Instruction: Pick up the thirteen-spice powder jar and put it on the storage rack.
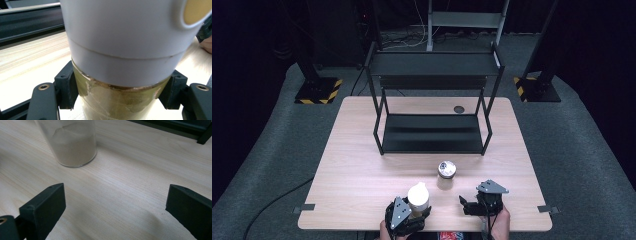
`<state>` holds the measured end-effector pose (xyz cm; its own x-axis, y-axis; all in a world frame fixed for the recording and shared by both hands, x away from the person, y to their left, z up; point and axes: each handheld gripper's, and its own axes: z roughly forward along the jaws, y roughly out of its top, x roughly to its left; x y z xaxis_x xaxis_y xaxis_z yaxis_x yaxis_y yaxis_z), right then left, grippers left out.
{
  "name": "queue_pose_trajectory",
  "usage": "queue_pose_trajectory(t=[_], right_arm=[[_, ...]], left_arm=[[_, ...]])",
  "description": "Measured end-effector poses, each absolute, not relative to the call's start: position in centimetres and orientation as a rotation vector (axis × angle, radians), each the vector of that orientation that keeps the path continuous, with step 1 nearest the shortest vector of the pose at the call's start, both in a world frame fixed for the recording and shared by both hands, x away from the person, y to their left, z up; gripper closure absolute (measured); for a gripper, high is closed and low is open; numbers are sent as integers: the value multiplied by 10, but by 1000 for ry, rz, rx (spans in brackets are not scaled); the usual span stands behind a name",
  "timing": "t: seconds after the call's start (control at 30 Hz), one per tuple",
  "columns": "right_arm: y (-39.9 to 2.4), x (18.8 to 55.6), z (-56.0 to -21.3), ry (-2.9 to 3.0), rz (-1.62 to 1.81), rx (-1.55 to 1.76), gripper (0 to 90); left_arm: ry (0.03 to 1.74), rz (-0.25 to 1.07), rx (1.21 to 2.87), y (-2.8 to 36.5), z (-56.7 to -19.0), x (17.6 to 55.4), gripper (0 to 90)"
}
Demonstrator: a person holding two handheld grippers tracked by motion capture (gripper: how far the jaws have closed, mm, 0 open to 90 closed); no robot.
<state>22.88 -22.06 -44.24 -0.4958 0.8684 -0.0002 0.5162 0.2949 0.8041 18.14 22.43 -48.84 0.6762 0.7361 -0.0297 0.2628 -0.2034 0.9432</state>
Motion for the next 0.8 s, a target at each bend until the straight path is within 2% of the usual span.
queue_pose_trajectory(t=[0.8], right_arm=[[-221, 227, -443, 2121, 1079, 1236, 20]], left_arm=[[824, 571, 1748, 245, -475, 185, 301]])
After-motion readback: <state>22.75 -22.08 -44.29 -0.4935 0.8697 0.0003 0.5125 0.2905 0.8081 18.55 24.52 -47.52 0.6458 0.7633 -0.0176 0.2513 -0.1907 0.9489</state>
